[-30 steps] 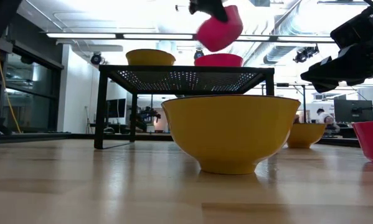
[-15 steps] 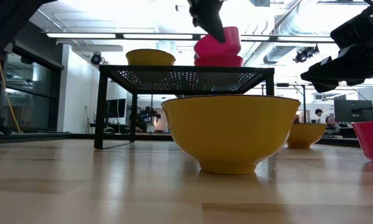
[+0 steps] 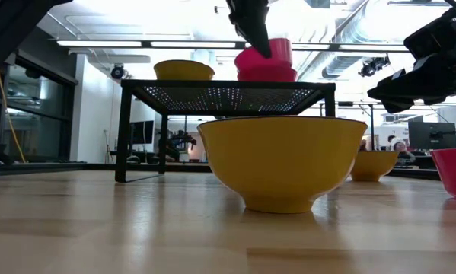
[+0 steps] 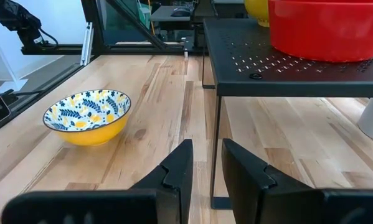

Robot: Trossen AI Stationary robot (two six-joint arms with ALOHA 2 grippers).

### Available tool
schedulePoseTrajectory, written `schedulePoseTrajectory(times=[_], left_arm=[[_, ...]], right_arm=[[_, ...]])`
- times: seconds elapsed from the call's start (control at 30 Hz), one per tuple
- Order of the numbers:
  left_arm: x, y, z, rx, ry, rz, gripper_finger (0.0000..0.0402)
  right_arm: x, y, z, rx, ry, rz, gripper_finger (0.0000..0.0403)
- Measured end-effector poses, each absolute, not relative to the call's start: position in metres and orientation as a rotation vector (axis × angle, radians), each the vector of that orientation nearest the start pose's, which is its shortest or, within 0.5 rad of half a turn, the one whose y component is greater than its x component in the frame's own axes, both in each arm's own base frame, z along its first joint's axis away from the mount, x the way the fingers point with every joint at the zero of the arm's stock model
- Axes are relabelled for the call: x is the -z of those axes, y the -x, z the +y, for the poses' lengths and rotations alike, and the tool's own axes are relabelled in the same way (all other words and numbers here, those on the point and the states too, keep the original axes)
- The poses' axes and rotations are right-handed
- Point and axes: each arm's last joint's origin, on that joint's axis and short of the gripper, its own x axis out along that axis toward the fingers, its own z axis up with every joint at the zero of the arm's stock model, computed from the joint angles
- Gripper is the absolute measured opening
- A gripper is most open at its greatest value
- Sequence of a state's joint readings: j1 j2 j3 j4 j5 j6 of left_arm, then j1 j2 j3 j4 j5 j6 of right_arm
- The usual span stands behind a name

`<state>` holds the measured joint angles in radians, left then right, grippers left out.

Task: Pick & Place Mini bowls
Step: Stack the left red bowl on the red bowl on the shelf

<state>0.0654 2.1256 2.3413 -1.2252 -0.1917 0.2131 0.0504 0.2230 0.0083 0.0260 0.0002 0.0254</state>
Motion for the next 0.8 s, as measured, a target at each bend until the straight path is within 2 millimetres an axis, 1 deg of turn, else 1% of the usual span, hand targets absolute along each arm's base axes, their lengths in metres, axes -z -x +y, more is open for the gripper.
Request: schedulePoseTrajectory(times=[0.13, 0.37, 0.63, 0.8], left_arm=[[-0.346, -0.439, 0.034, -0.113, -0.256, 1.085, 0.0000], [-0.342, -0.442, 0.034, -0.105, -0.251, 1.082, 0.0006], [-0.342, -0.442, 0.034, -0.109, -0.255, 1.082, 0.0034], [-0.343, -0.442, 0.035, -0.126, -0.265, 1.084, 0.0063]], right_arm=[[-0.150, -0.110, 0.006, -0.048, -0.021, 0.189, 0.0073], [-0.150, -0.110, 0.006, -0.048, -0.021, 0.189, 0.0073], [-0.150, -0.110, 0.005, -0.047, -0.021, 0.189, 0.0073], [-0.150, -0.110, 0.006, -0.048, -0.021, 0.189, 0.0073]])
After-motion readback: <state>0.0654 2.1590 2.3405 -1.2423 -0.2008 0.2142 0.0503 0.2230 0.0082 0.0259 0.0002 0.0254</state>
